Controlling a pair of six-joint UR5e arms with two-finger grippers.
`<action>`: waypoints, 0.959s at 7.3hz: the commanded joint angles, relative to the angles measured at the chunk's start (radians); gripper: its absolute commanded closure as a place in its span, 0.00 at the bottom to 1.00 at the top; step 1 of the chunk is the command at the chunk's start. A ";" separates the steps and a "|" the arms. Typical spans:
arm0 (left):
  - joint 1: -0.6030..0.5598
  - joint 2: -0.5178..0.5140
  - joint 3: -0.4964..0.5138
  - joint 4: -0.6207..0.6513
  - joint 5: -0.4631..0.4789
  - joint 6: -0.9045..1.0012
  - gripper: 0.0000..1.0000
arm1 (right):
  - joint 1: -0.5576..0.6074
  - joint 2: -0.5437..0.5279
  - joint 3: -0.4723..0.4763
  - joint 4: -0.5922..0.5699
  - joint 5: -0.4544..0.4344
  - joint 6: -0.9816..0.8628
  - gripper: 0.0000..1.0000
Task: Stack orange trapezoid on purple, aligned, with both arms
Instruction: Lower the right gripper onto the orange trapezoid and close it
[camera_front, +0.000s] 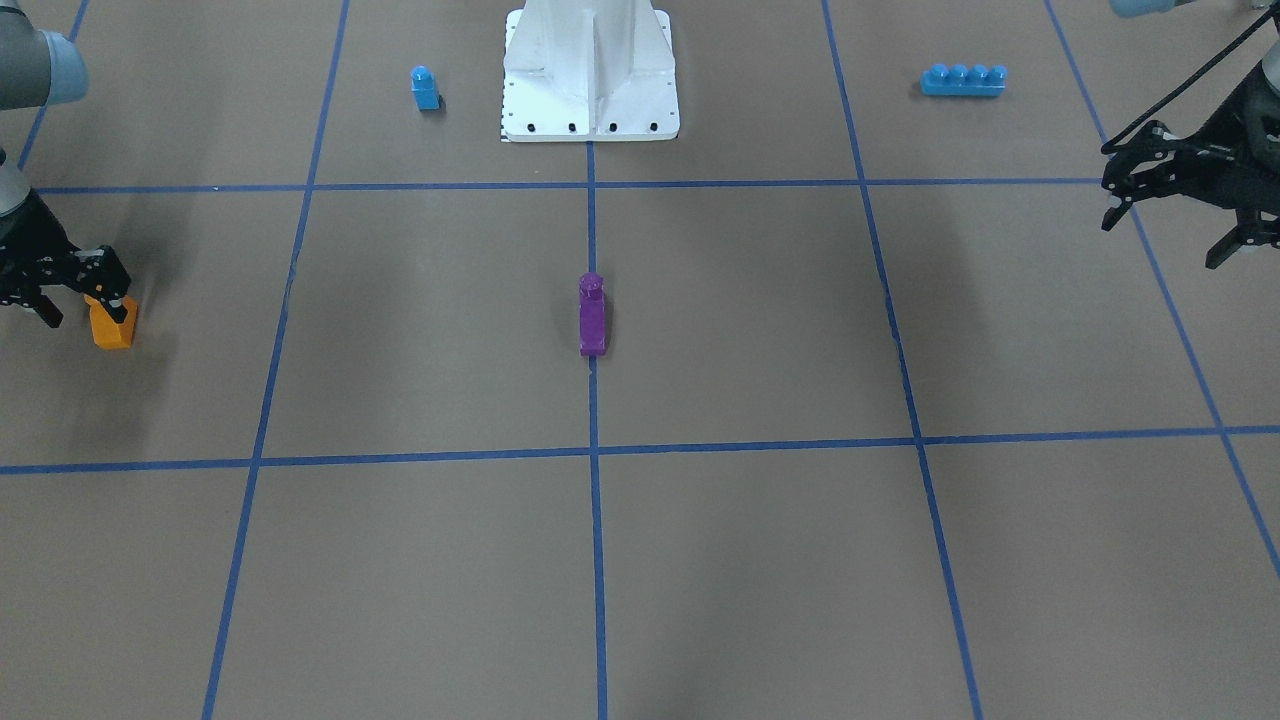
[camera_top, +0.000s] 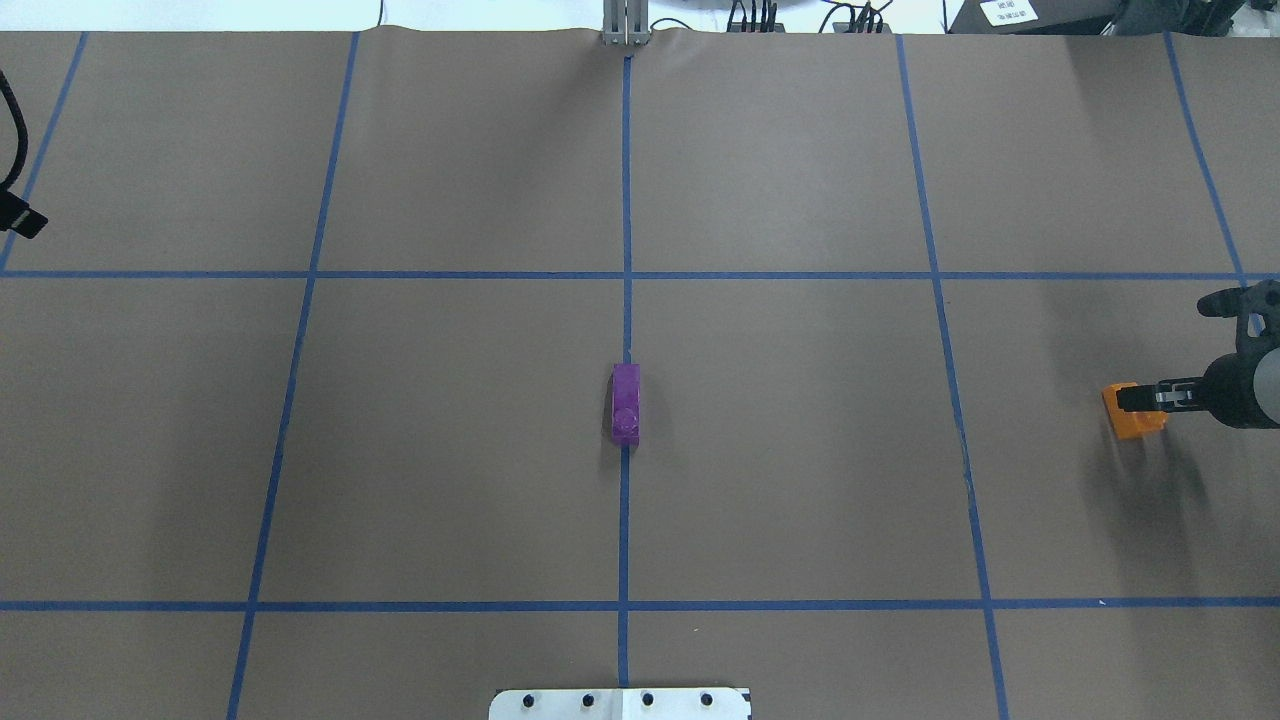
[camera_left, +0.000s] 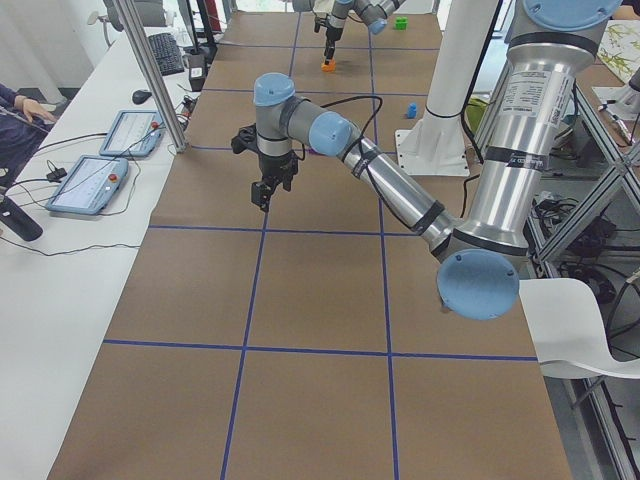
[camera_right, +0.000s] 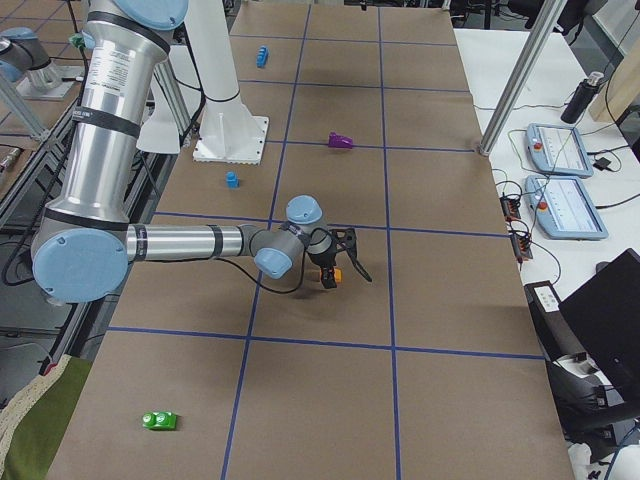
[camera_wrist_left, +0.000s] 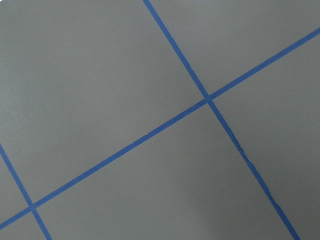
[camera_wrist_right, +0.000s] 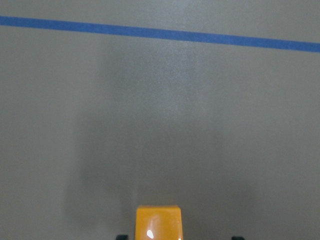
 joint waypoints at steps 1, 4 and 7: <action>0.001 -0.002 0.002 0.000 0.000 -0.002 0.00 | -0.020 0.003 0.001 0.002 0.000 -0.001 0.39; 0.003 -0.002 0.002 0.000 0.000 -0.006 0.00 | -0.032 0.004 0.002 0.002 0.000 -0.012 0.46; 0.001 0.000 0.005 0.000 -0.002 -0.005 0.00 | -0.034 0.003 0.014 0.000 0.002 -0.015 1.00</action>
